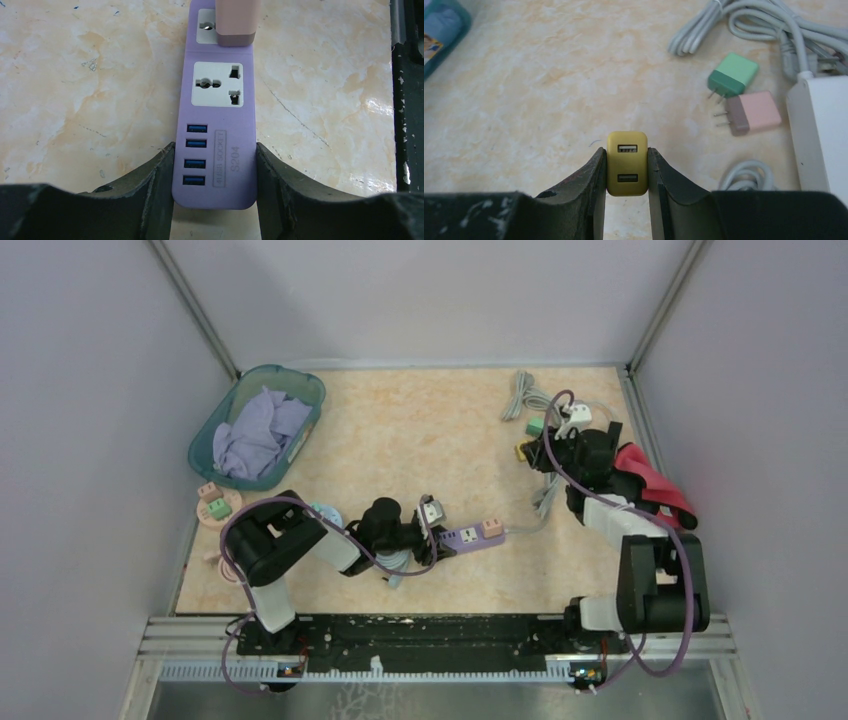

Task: Pull the plug off the socket
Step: Place the plug at the center of the board.

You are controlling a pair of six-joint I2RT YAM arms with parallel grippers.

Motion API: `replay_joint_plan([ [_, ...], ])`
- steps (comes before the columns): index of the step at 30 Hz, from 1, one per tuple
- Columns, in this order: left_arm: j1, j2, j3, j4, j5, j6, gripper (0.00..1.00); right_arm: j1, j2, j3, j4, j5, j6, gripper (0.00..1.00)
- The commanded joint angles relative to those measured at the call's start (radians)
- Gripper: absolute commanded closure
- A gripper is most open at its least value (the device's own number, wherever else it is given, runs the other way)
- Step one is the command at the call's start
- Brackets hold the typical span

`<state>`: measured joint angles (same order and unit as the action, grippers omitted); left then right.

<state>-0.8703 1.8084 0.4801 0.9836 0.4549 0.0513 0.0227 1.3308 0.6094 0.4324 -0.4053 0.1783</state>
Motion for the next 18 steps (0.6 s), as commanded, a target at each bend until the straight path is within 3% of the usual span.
replay_joint_plan([
  [1, -0.001, 0.013, -0.005, -0.032, 0.023, -0.046, 0.99, -0.004, 0.039, 0.061, 0.014, 0.17, 0.04, 0.99],
  [9, -0.001, 0.025, 0.001, -0.034, 0.027, -0.059, 0.99, -0.004, 0.142, 0.127, -0.045, 0.247, 0.037, 0.98],
  [18, -0.001, 0.035, 0.007, -0.027, 0.035, -0.061, 0.99, -0.006, 0.232, 0.263, -0.187, 0.233, -0.016, 0.97],
])
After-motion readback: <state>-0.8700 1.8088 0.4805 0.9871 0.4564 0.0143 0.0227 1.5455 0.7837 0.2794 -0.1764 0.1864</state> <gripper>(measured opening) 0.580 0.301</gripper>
